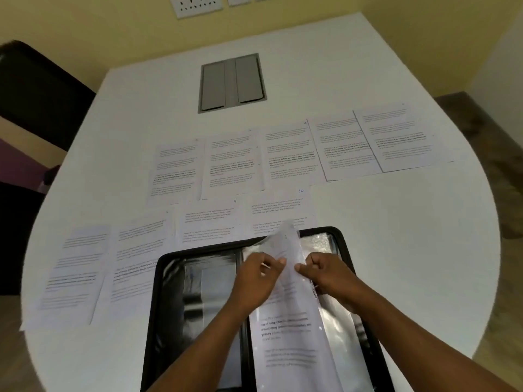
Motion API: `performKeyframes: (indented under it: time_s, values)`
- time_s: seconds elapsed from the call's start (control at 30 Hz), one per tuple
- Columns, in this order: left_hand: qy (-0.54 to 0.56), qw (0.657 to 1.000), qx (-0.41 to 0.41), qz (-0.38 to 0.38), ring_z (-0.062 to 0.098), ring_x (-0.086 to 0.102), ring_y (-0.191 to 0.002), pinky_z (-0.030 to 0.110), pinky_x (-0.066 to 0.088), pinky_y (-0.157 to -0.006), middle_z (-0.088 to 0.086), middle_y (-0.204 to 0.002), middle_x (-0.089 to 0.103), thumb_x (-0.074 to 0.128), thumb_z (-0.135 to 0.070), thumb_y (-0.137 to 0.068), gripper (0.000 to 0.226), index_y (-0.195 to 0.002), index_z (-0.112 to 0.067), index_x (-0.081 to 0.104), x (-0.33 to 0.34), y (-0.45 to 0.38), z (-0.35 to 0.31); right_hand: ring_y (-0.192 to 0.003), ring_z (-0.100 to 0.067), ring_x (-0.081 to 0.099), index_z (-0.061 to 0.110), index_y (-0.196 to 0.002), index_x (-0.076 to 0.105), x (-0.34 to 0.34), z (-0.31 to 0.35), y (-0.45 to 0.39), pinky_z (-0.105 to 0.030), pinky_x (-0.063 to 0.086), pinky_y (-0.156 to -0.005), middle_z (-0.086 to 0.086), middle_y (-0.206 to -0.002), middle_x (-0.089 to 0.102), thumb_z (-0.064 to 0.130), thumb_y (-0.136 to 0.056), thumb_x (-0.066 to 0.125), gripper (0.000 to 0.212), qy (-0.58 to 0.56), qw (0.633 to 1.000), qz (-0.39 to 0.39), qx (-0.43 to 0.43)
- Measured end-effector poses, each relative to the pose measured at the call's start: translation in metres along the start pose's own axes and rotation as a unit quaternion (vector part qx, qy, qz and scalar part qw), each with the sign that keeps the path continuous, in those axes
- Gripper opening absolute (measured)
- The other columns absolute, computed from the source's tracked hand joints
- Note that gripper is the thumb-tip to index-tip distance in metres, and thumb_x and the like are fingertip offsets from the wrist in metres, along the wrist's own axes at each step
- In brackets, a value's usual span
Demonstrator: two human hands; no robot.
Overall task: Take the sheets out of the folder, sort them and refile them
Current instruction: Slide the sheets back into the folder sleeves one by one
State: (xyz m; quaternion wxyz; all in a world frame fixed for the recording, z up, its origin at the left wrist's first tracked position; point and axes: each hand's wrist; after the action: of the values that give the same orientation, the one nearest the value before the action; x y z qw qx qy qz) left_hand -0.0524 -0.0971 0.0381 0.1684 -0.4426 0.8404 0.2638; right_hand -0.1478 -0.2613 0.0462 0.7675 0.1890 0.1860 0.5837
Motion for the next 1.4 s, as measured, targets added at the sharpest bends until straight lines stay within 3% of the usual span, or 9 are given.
performKeyframes:
  time_s: [0.1,0.27,0.43,0.57,0.77,1.0,1.1,1.3,1.4]
  values:
    - [0.108,0.992,-0.062,0.032,0.012,0.069,-0.08,0.036,0.06,-0.072,-0.003,-0.088,0.069,0.064,-0.071,-0.07,0.053,-0.086,-0.021,0.064,-0.008,0.028,-0.009,-0.062,-0.014,0.057,0.016,-0.068,0.052,0.025,0.016,0.009,-0.026,0.049,-0.057,-0.004,-0.064,0.054,0.025,-0.085,0.074,0.029,-0.067,0.997,0.031,-0.006]
    - [0.155,0.983,-0.088,-0.041,0.012,0.07,-0.086,0.039,0.06,-0.078,-0.004,-0.089,0.072,0.069,-0.065,-0.068,0.047,-0.094,-0.026,0.067,-0.045,0.055,-0.005,-0.096,-0.015,0.07,0.011,-0.098,0.071,0.068,0.034,0.019,-0.03,0.056,-0.079,-0.004,-0.097,0.075,0.025,-0.09,0.068,0.016,-0.097,0.99,0.092,-0.032]
    - [0.185,0.971,-0.117,-0.094,0.014,0.071,-0.083,0.038,0.06,-0.077,-0.003,-0.088,0.074,0.065,-0.049,-0.085,0.033,-0.101,-0.021,0.069,-0.09,0.069,0.005,-0.116,-0.004,0.06,0.024,-0.126,0.065,0.114,0.042,0.027,-0.029,0.05,-0.097,0.012,-0.123,0.067,0.032,-0.096,0.058,0.032,-0.088,0.979,0.172,-0.059]
    - [0.198,0.961,-0.154,-0.118,0.021,0.071,-0.086,0.047,0.057,-0.084,0.002,-0.093,0.074,0.059,-0.034,-0.093,0.02,-0.102,-0.02,0.07,-0.122,0.073,0.026,-0.121,0.0,0.055,0.029,-0.129,0.062,0.147,0.044,0.025,-0.029,0.045,-0.105,0.018,-0.13,0.061,0.034,-0.095,0.06,0.035,-0.062,0.977,0.196,-0.061]
    - [0.265,0.943,-0.169,-0.111,0.031,0.071,-0.084,0.052,0.057,-0.083,0.01,-0.089,0.075,0.07,-0.024,-0.087,0.016,-0.095,-0.01,0.072,-0.136,0.077,0.037,-0.109,-0.001,0.059,0.033,-0.121,0.062,0.168,0.044,0.025,-0.017,0.049,-0.088,0.02,-0.118,0.061,0.047,-0.085,0.069,0.039,0.06,0.993,0.035,-0.101]
    - [0.357,0.917,-0.174,-0.041,0.037,0.069,-0.091,0.053,0.055,-0.086,0.02,-0.095,0.072,0.076,-0.042,-0.076,0.049,-0.097,0.001,0.065,-0.087,0.058,0.009,-0.104,-0.006,0.06,0.028,-0.121,0.056,0.147,0.033,0.037,-0.032,0.053,-0.092,0.013,-0.118,0.06,0.066,-0.081,0.059,0.055,0.039,0.995,-0.08,-0.051]
    - [0.377,0.911,-0.166,0.0,0.033,0.07,-0.094,0.046,0.056,-0.088,0.015,-0.096,0.074,0.065,-0.043,-0.086,0.04,-0.101,-0.006,0.07,-0.064,0.053,-0.006,-0.098,-0.004,0.062,0.029,-0.111,0.06,0.126,0.029,0.037,-0.038,0.056,-0.089,0.013,-0.108,0.065,0.071,-0.079,0.058,0.053,-0.006,0.99,-0.14,-0.028]
    - [0.385,0.901,-0.191,0.05,0.03,0.07,-0.084,0.04,0.058,-0.075,0.019,-0.1,0.072,0.067,-0.026,-0.089,0.026,-0.104,-0.004,0.068,-0.037,0.046,-0.026,-0.085,-0.008,0.07,0.03,-0.098,0.07,0.089,0.022,0.04,-0.038,0.059,-0.082,0.012,-0.09,0.073,0.049,-0.09,0.06,0.023,-0.024,0.984,-0.176,-0.021]
    - [0.401,0.887,-0.218,0.067,0.031,0.068,-0.087,0.048,0.056,-0.086,0.021,-0.104,0.07,0.068,-0.024,-0.088,0.029,-0.108,-0.003,0.067,-0.032,0.045,-0.027,-0.079,-0.012,0.072,0.023,-0.091,0.074,0.075,0.016,0.043,-0.033,0.06,-0.075,0.008,-0.088,0.075,0.026,-0.094,0.058,0.017,-0.035,0.981,-0.188,-0.017]
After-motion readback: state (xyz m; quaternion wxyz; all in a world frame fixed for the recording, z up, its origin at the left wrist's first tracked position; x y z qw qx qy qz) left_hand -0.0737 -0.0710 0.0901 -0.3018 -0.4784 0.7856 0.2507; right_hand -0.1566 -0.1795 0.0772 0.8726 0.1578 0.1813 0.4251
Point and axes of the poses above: each hand's wrist, its own y-axis away from the middle knuckle, its own x-axis out of the palm, z = x × y
